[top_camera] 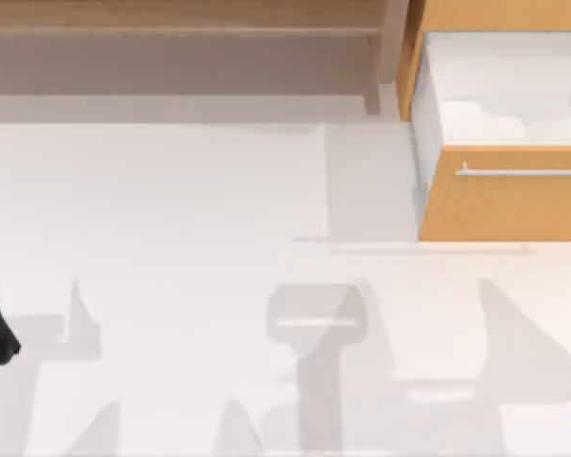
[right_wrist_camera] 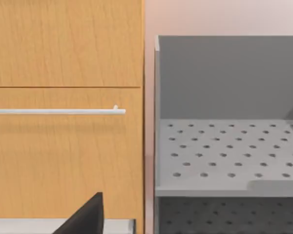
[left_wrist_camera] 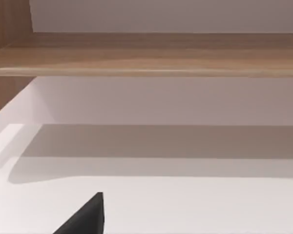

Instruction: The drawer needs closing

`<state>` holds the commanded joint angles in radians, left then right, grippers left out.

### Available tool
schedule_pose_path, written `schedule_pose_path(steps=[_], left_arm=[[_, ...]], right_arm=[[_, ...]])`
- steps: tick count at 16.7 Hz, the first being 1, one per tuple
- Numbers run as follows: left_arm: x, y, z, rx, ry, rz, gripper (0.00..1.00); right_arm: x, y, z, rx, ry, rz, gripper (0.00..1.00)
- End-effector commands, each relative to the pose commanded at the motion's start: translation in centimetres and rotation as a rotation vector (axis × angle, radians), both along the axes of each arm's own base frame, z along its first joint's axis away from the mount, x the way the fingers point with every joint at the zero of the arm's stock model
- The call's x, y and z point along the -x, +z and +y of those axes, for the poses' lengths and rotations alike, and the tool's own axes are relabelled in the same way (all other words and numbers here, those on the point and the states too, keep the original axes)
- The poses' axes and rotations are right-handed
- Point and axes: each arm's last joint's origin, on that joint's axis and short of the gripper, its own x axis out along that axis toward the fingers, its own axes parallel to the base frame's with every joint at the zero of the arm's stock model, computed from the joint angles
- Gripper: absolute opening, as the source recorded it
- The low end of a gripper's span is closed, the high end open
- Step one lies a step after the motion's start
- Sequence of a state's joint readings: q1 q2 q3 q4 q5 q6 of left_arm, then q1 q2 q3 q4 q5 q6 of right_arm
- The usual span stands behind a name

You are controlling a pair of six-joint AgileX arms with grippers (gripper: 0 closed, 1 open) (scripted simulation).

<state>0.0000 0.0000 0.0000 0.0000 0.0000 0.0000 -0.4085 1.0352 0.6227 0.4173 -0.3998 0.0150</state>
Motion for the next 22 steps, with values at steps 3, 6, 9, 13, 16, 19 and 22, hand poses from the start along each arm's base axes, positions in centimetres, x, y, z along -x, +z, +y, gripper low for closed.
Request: schedule_pose_path(steps=[3, 6, 9, 13, 16, 19, 22], left_arm=[[0.0, 0.0, 0.0, 0.000, 0.000, 0.000, 1.00], [0.0, 0.0, 0.0, 0.000, 0.000, 0.000, 1.00], [0.0, 0.0, 0.0, 0.000, 0.000, 0.000, 1.00], [0.0, 0.0, 0.0, 0.000, 0.000, 0.000, 1.00], [0.0, 0.0, 0.0, 0.000, 0.000, 0.000, 1.00], [0.0, 0.0, 0.0, 0.000, 0.000, 0.000, 1.00], [0.0, 0.0, 0.0, 0.000, 0.000, 0.000, 1.00]], right_arm=[[-0.6, 0.1, -0.6, 0.000, 0.001, -0.001, 1.00], [-0.6, 0.0, -0.5, 0.000, 0.003, 0.001, 1.00], [-0.8, -0.4, -0.1, 0.029, 0.015, -0.002, 1.00], [-2.0, -3.6, 2.3, 0.182, 0.070, 0.003, 1.00], [-2.5, -7.5, 5.0, 0.361, 0.118, 0.020, 1.00], [-2.3, -11.3, 7.9, 0.584, 0.157, 0.033, 1.00], [-1.7, -14.4, 10.4, 0.833, 0.167, 0.029, 1.00]])
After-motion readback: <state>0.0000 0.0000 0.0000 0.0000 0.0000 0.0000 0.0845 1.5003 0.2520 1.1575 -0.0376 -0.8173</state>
